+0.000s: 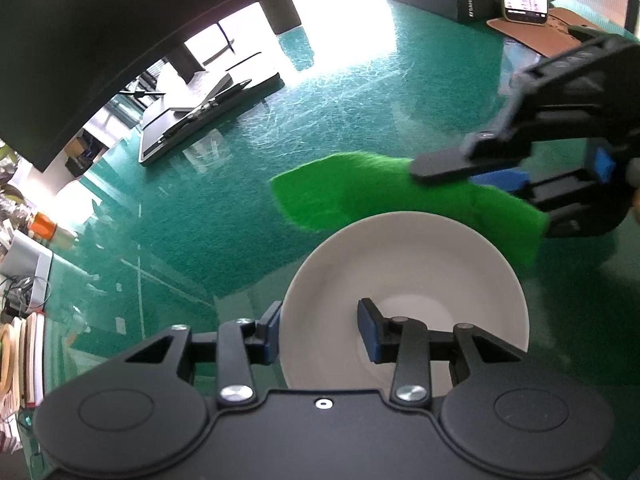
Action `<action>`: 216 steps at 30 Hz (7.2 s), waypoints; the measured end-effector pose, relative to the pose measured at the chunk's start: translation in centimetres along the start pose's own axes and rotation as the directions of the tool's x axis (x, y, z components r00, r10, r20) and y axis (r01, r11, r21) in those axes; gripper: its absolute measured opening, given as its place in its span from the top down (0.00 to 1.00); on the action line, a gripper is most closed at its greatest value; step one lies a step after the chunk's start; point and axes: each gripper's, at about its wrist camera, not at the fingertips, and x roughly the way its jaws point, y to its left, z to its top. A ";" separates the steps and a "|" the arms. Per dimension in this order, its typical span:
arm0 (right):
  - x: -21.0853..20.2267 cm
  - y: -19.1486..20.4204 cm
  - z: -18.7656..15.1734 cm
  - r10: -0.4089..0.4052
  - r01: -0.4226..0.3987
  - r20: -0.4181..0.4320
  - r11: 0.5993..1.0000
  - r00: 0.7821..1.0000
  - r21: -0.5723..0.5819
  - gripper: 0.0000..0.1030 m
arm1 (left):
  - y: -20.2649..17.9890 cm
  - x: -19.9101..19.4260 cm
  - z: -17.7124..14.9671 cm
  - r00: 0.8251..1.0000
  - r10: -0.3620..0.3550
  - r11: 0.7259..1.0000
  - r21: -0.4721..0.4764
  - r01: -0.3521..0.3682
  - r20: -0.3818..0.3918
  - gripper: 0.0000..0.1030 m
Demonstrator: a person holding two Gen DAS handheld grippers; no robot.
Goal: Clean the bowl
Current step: 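Hold the bowl with the left tool while the right tool rubs the cloth along the rim, then hold the bowl with the left tool while the right tool sweeps the cloth over the rim, then tilt the bowl with the left tool while the right tool wipes the rim, then hold the bowl with the left tool while the right tool pushes the cloth inside and scrubs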
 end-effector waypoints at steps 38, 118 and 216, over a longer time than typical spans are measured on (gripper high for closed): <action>3.0 1.0 1.3 -0.058 0.047 -0.086 0.992 0.995 -0.121 0.87 | -0.7 -0.6 -0.6 0.994 -0.098 0.990 0.107 0.094 0.038 0.62; -3.7 5.3 -3.9 -0.183 0.135 -0.044 0.845 0.982 -0.517 0.94 | -0.9 -0.7 -0.7 0.989 -0.129 0.987 0.103 0.121 0.077 0.60; 6.4 11.0 -9.1 -0.396 0.333 0.155 0.433 0.905 -0.838 0.96 | -0.5 -1.8 -1.5 0.991 -0.112 0.987 -0.112 0.120 0.070 0.73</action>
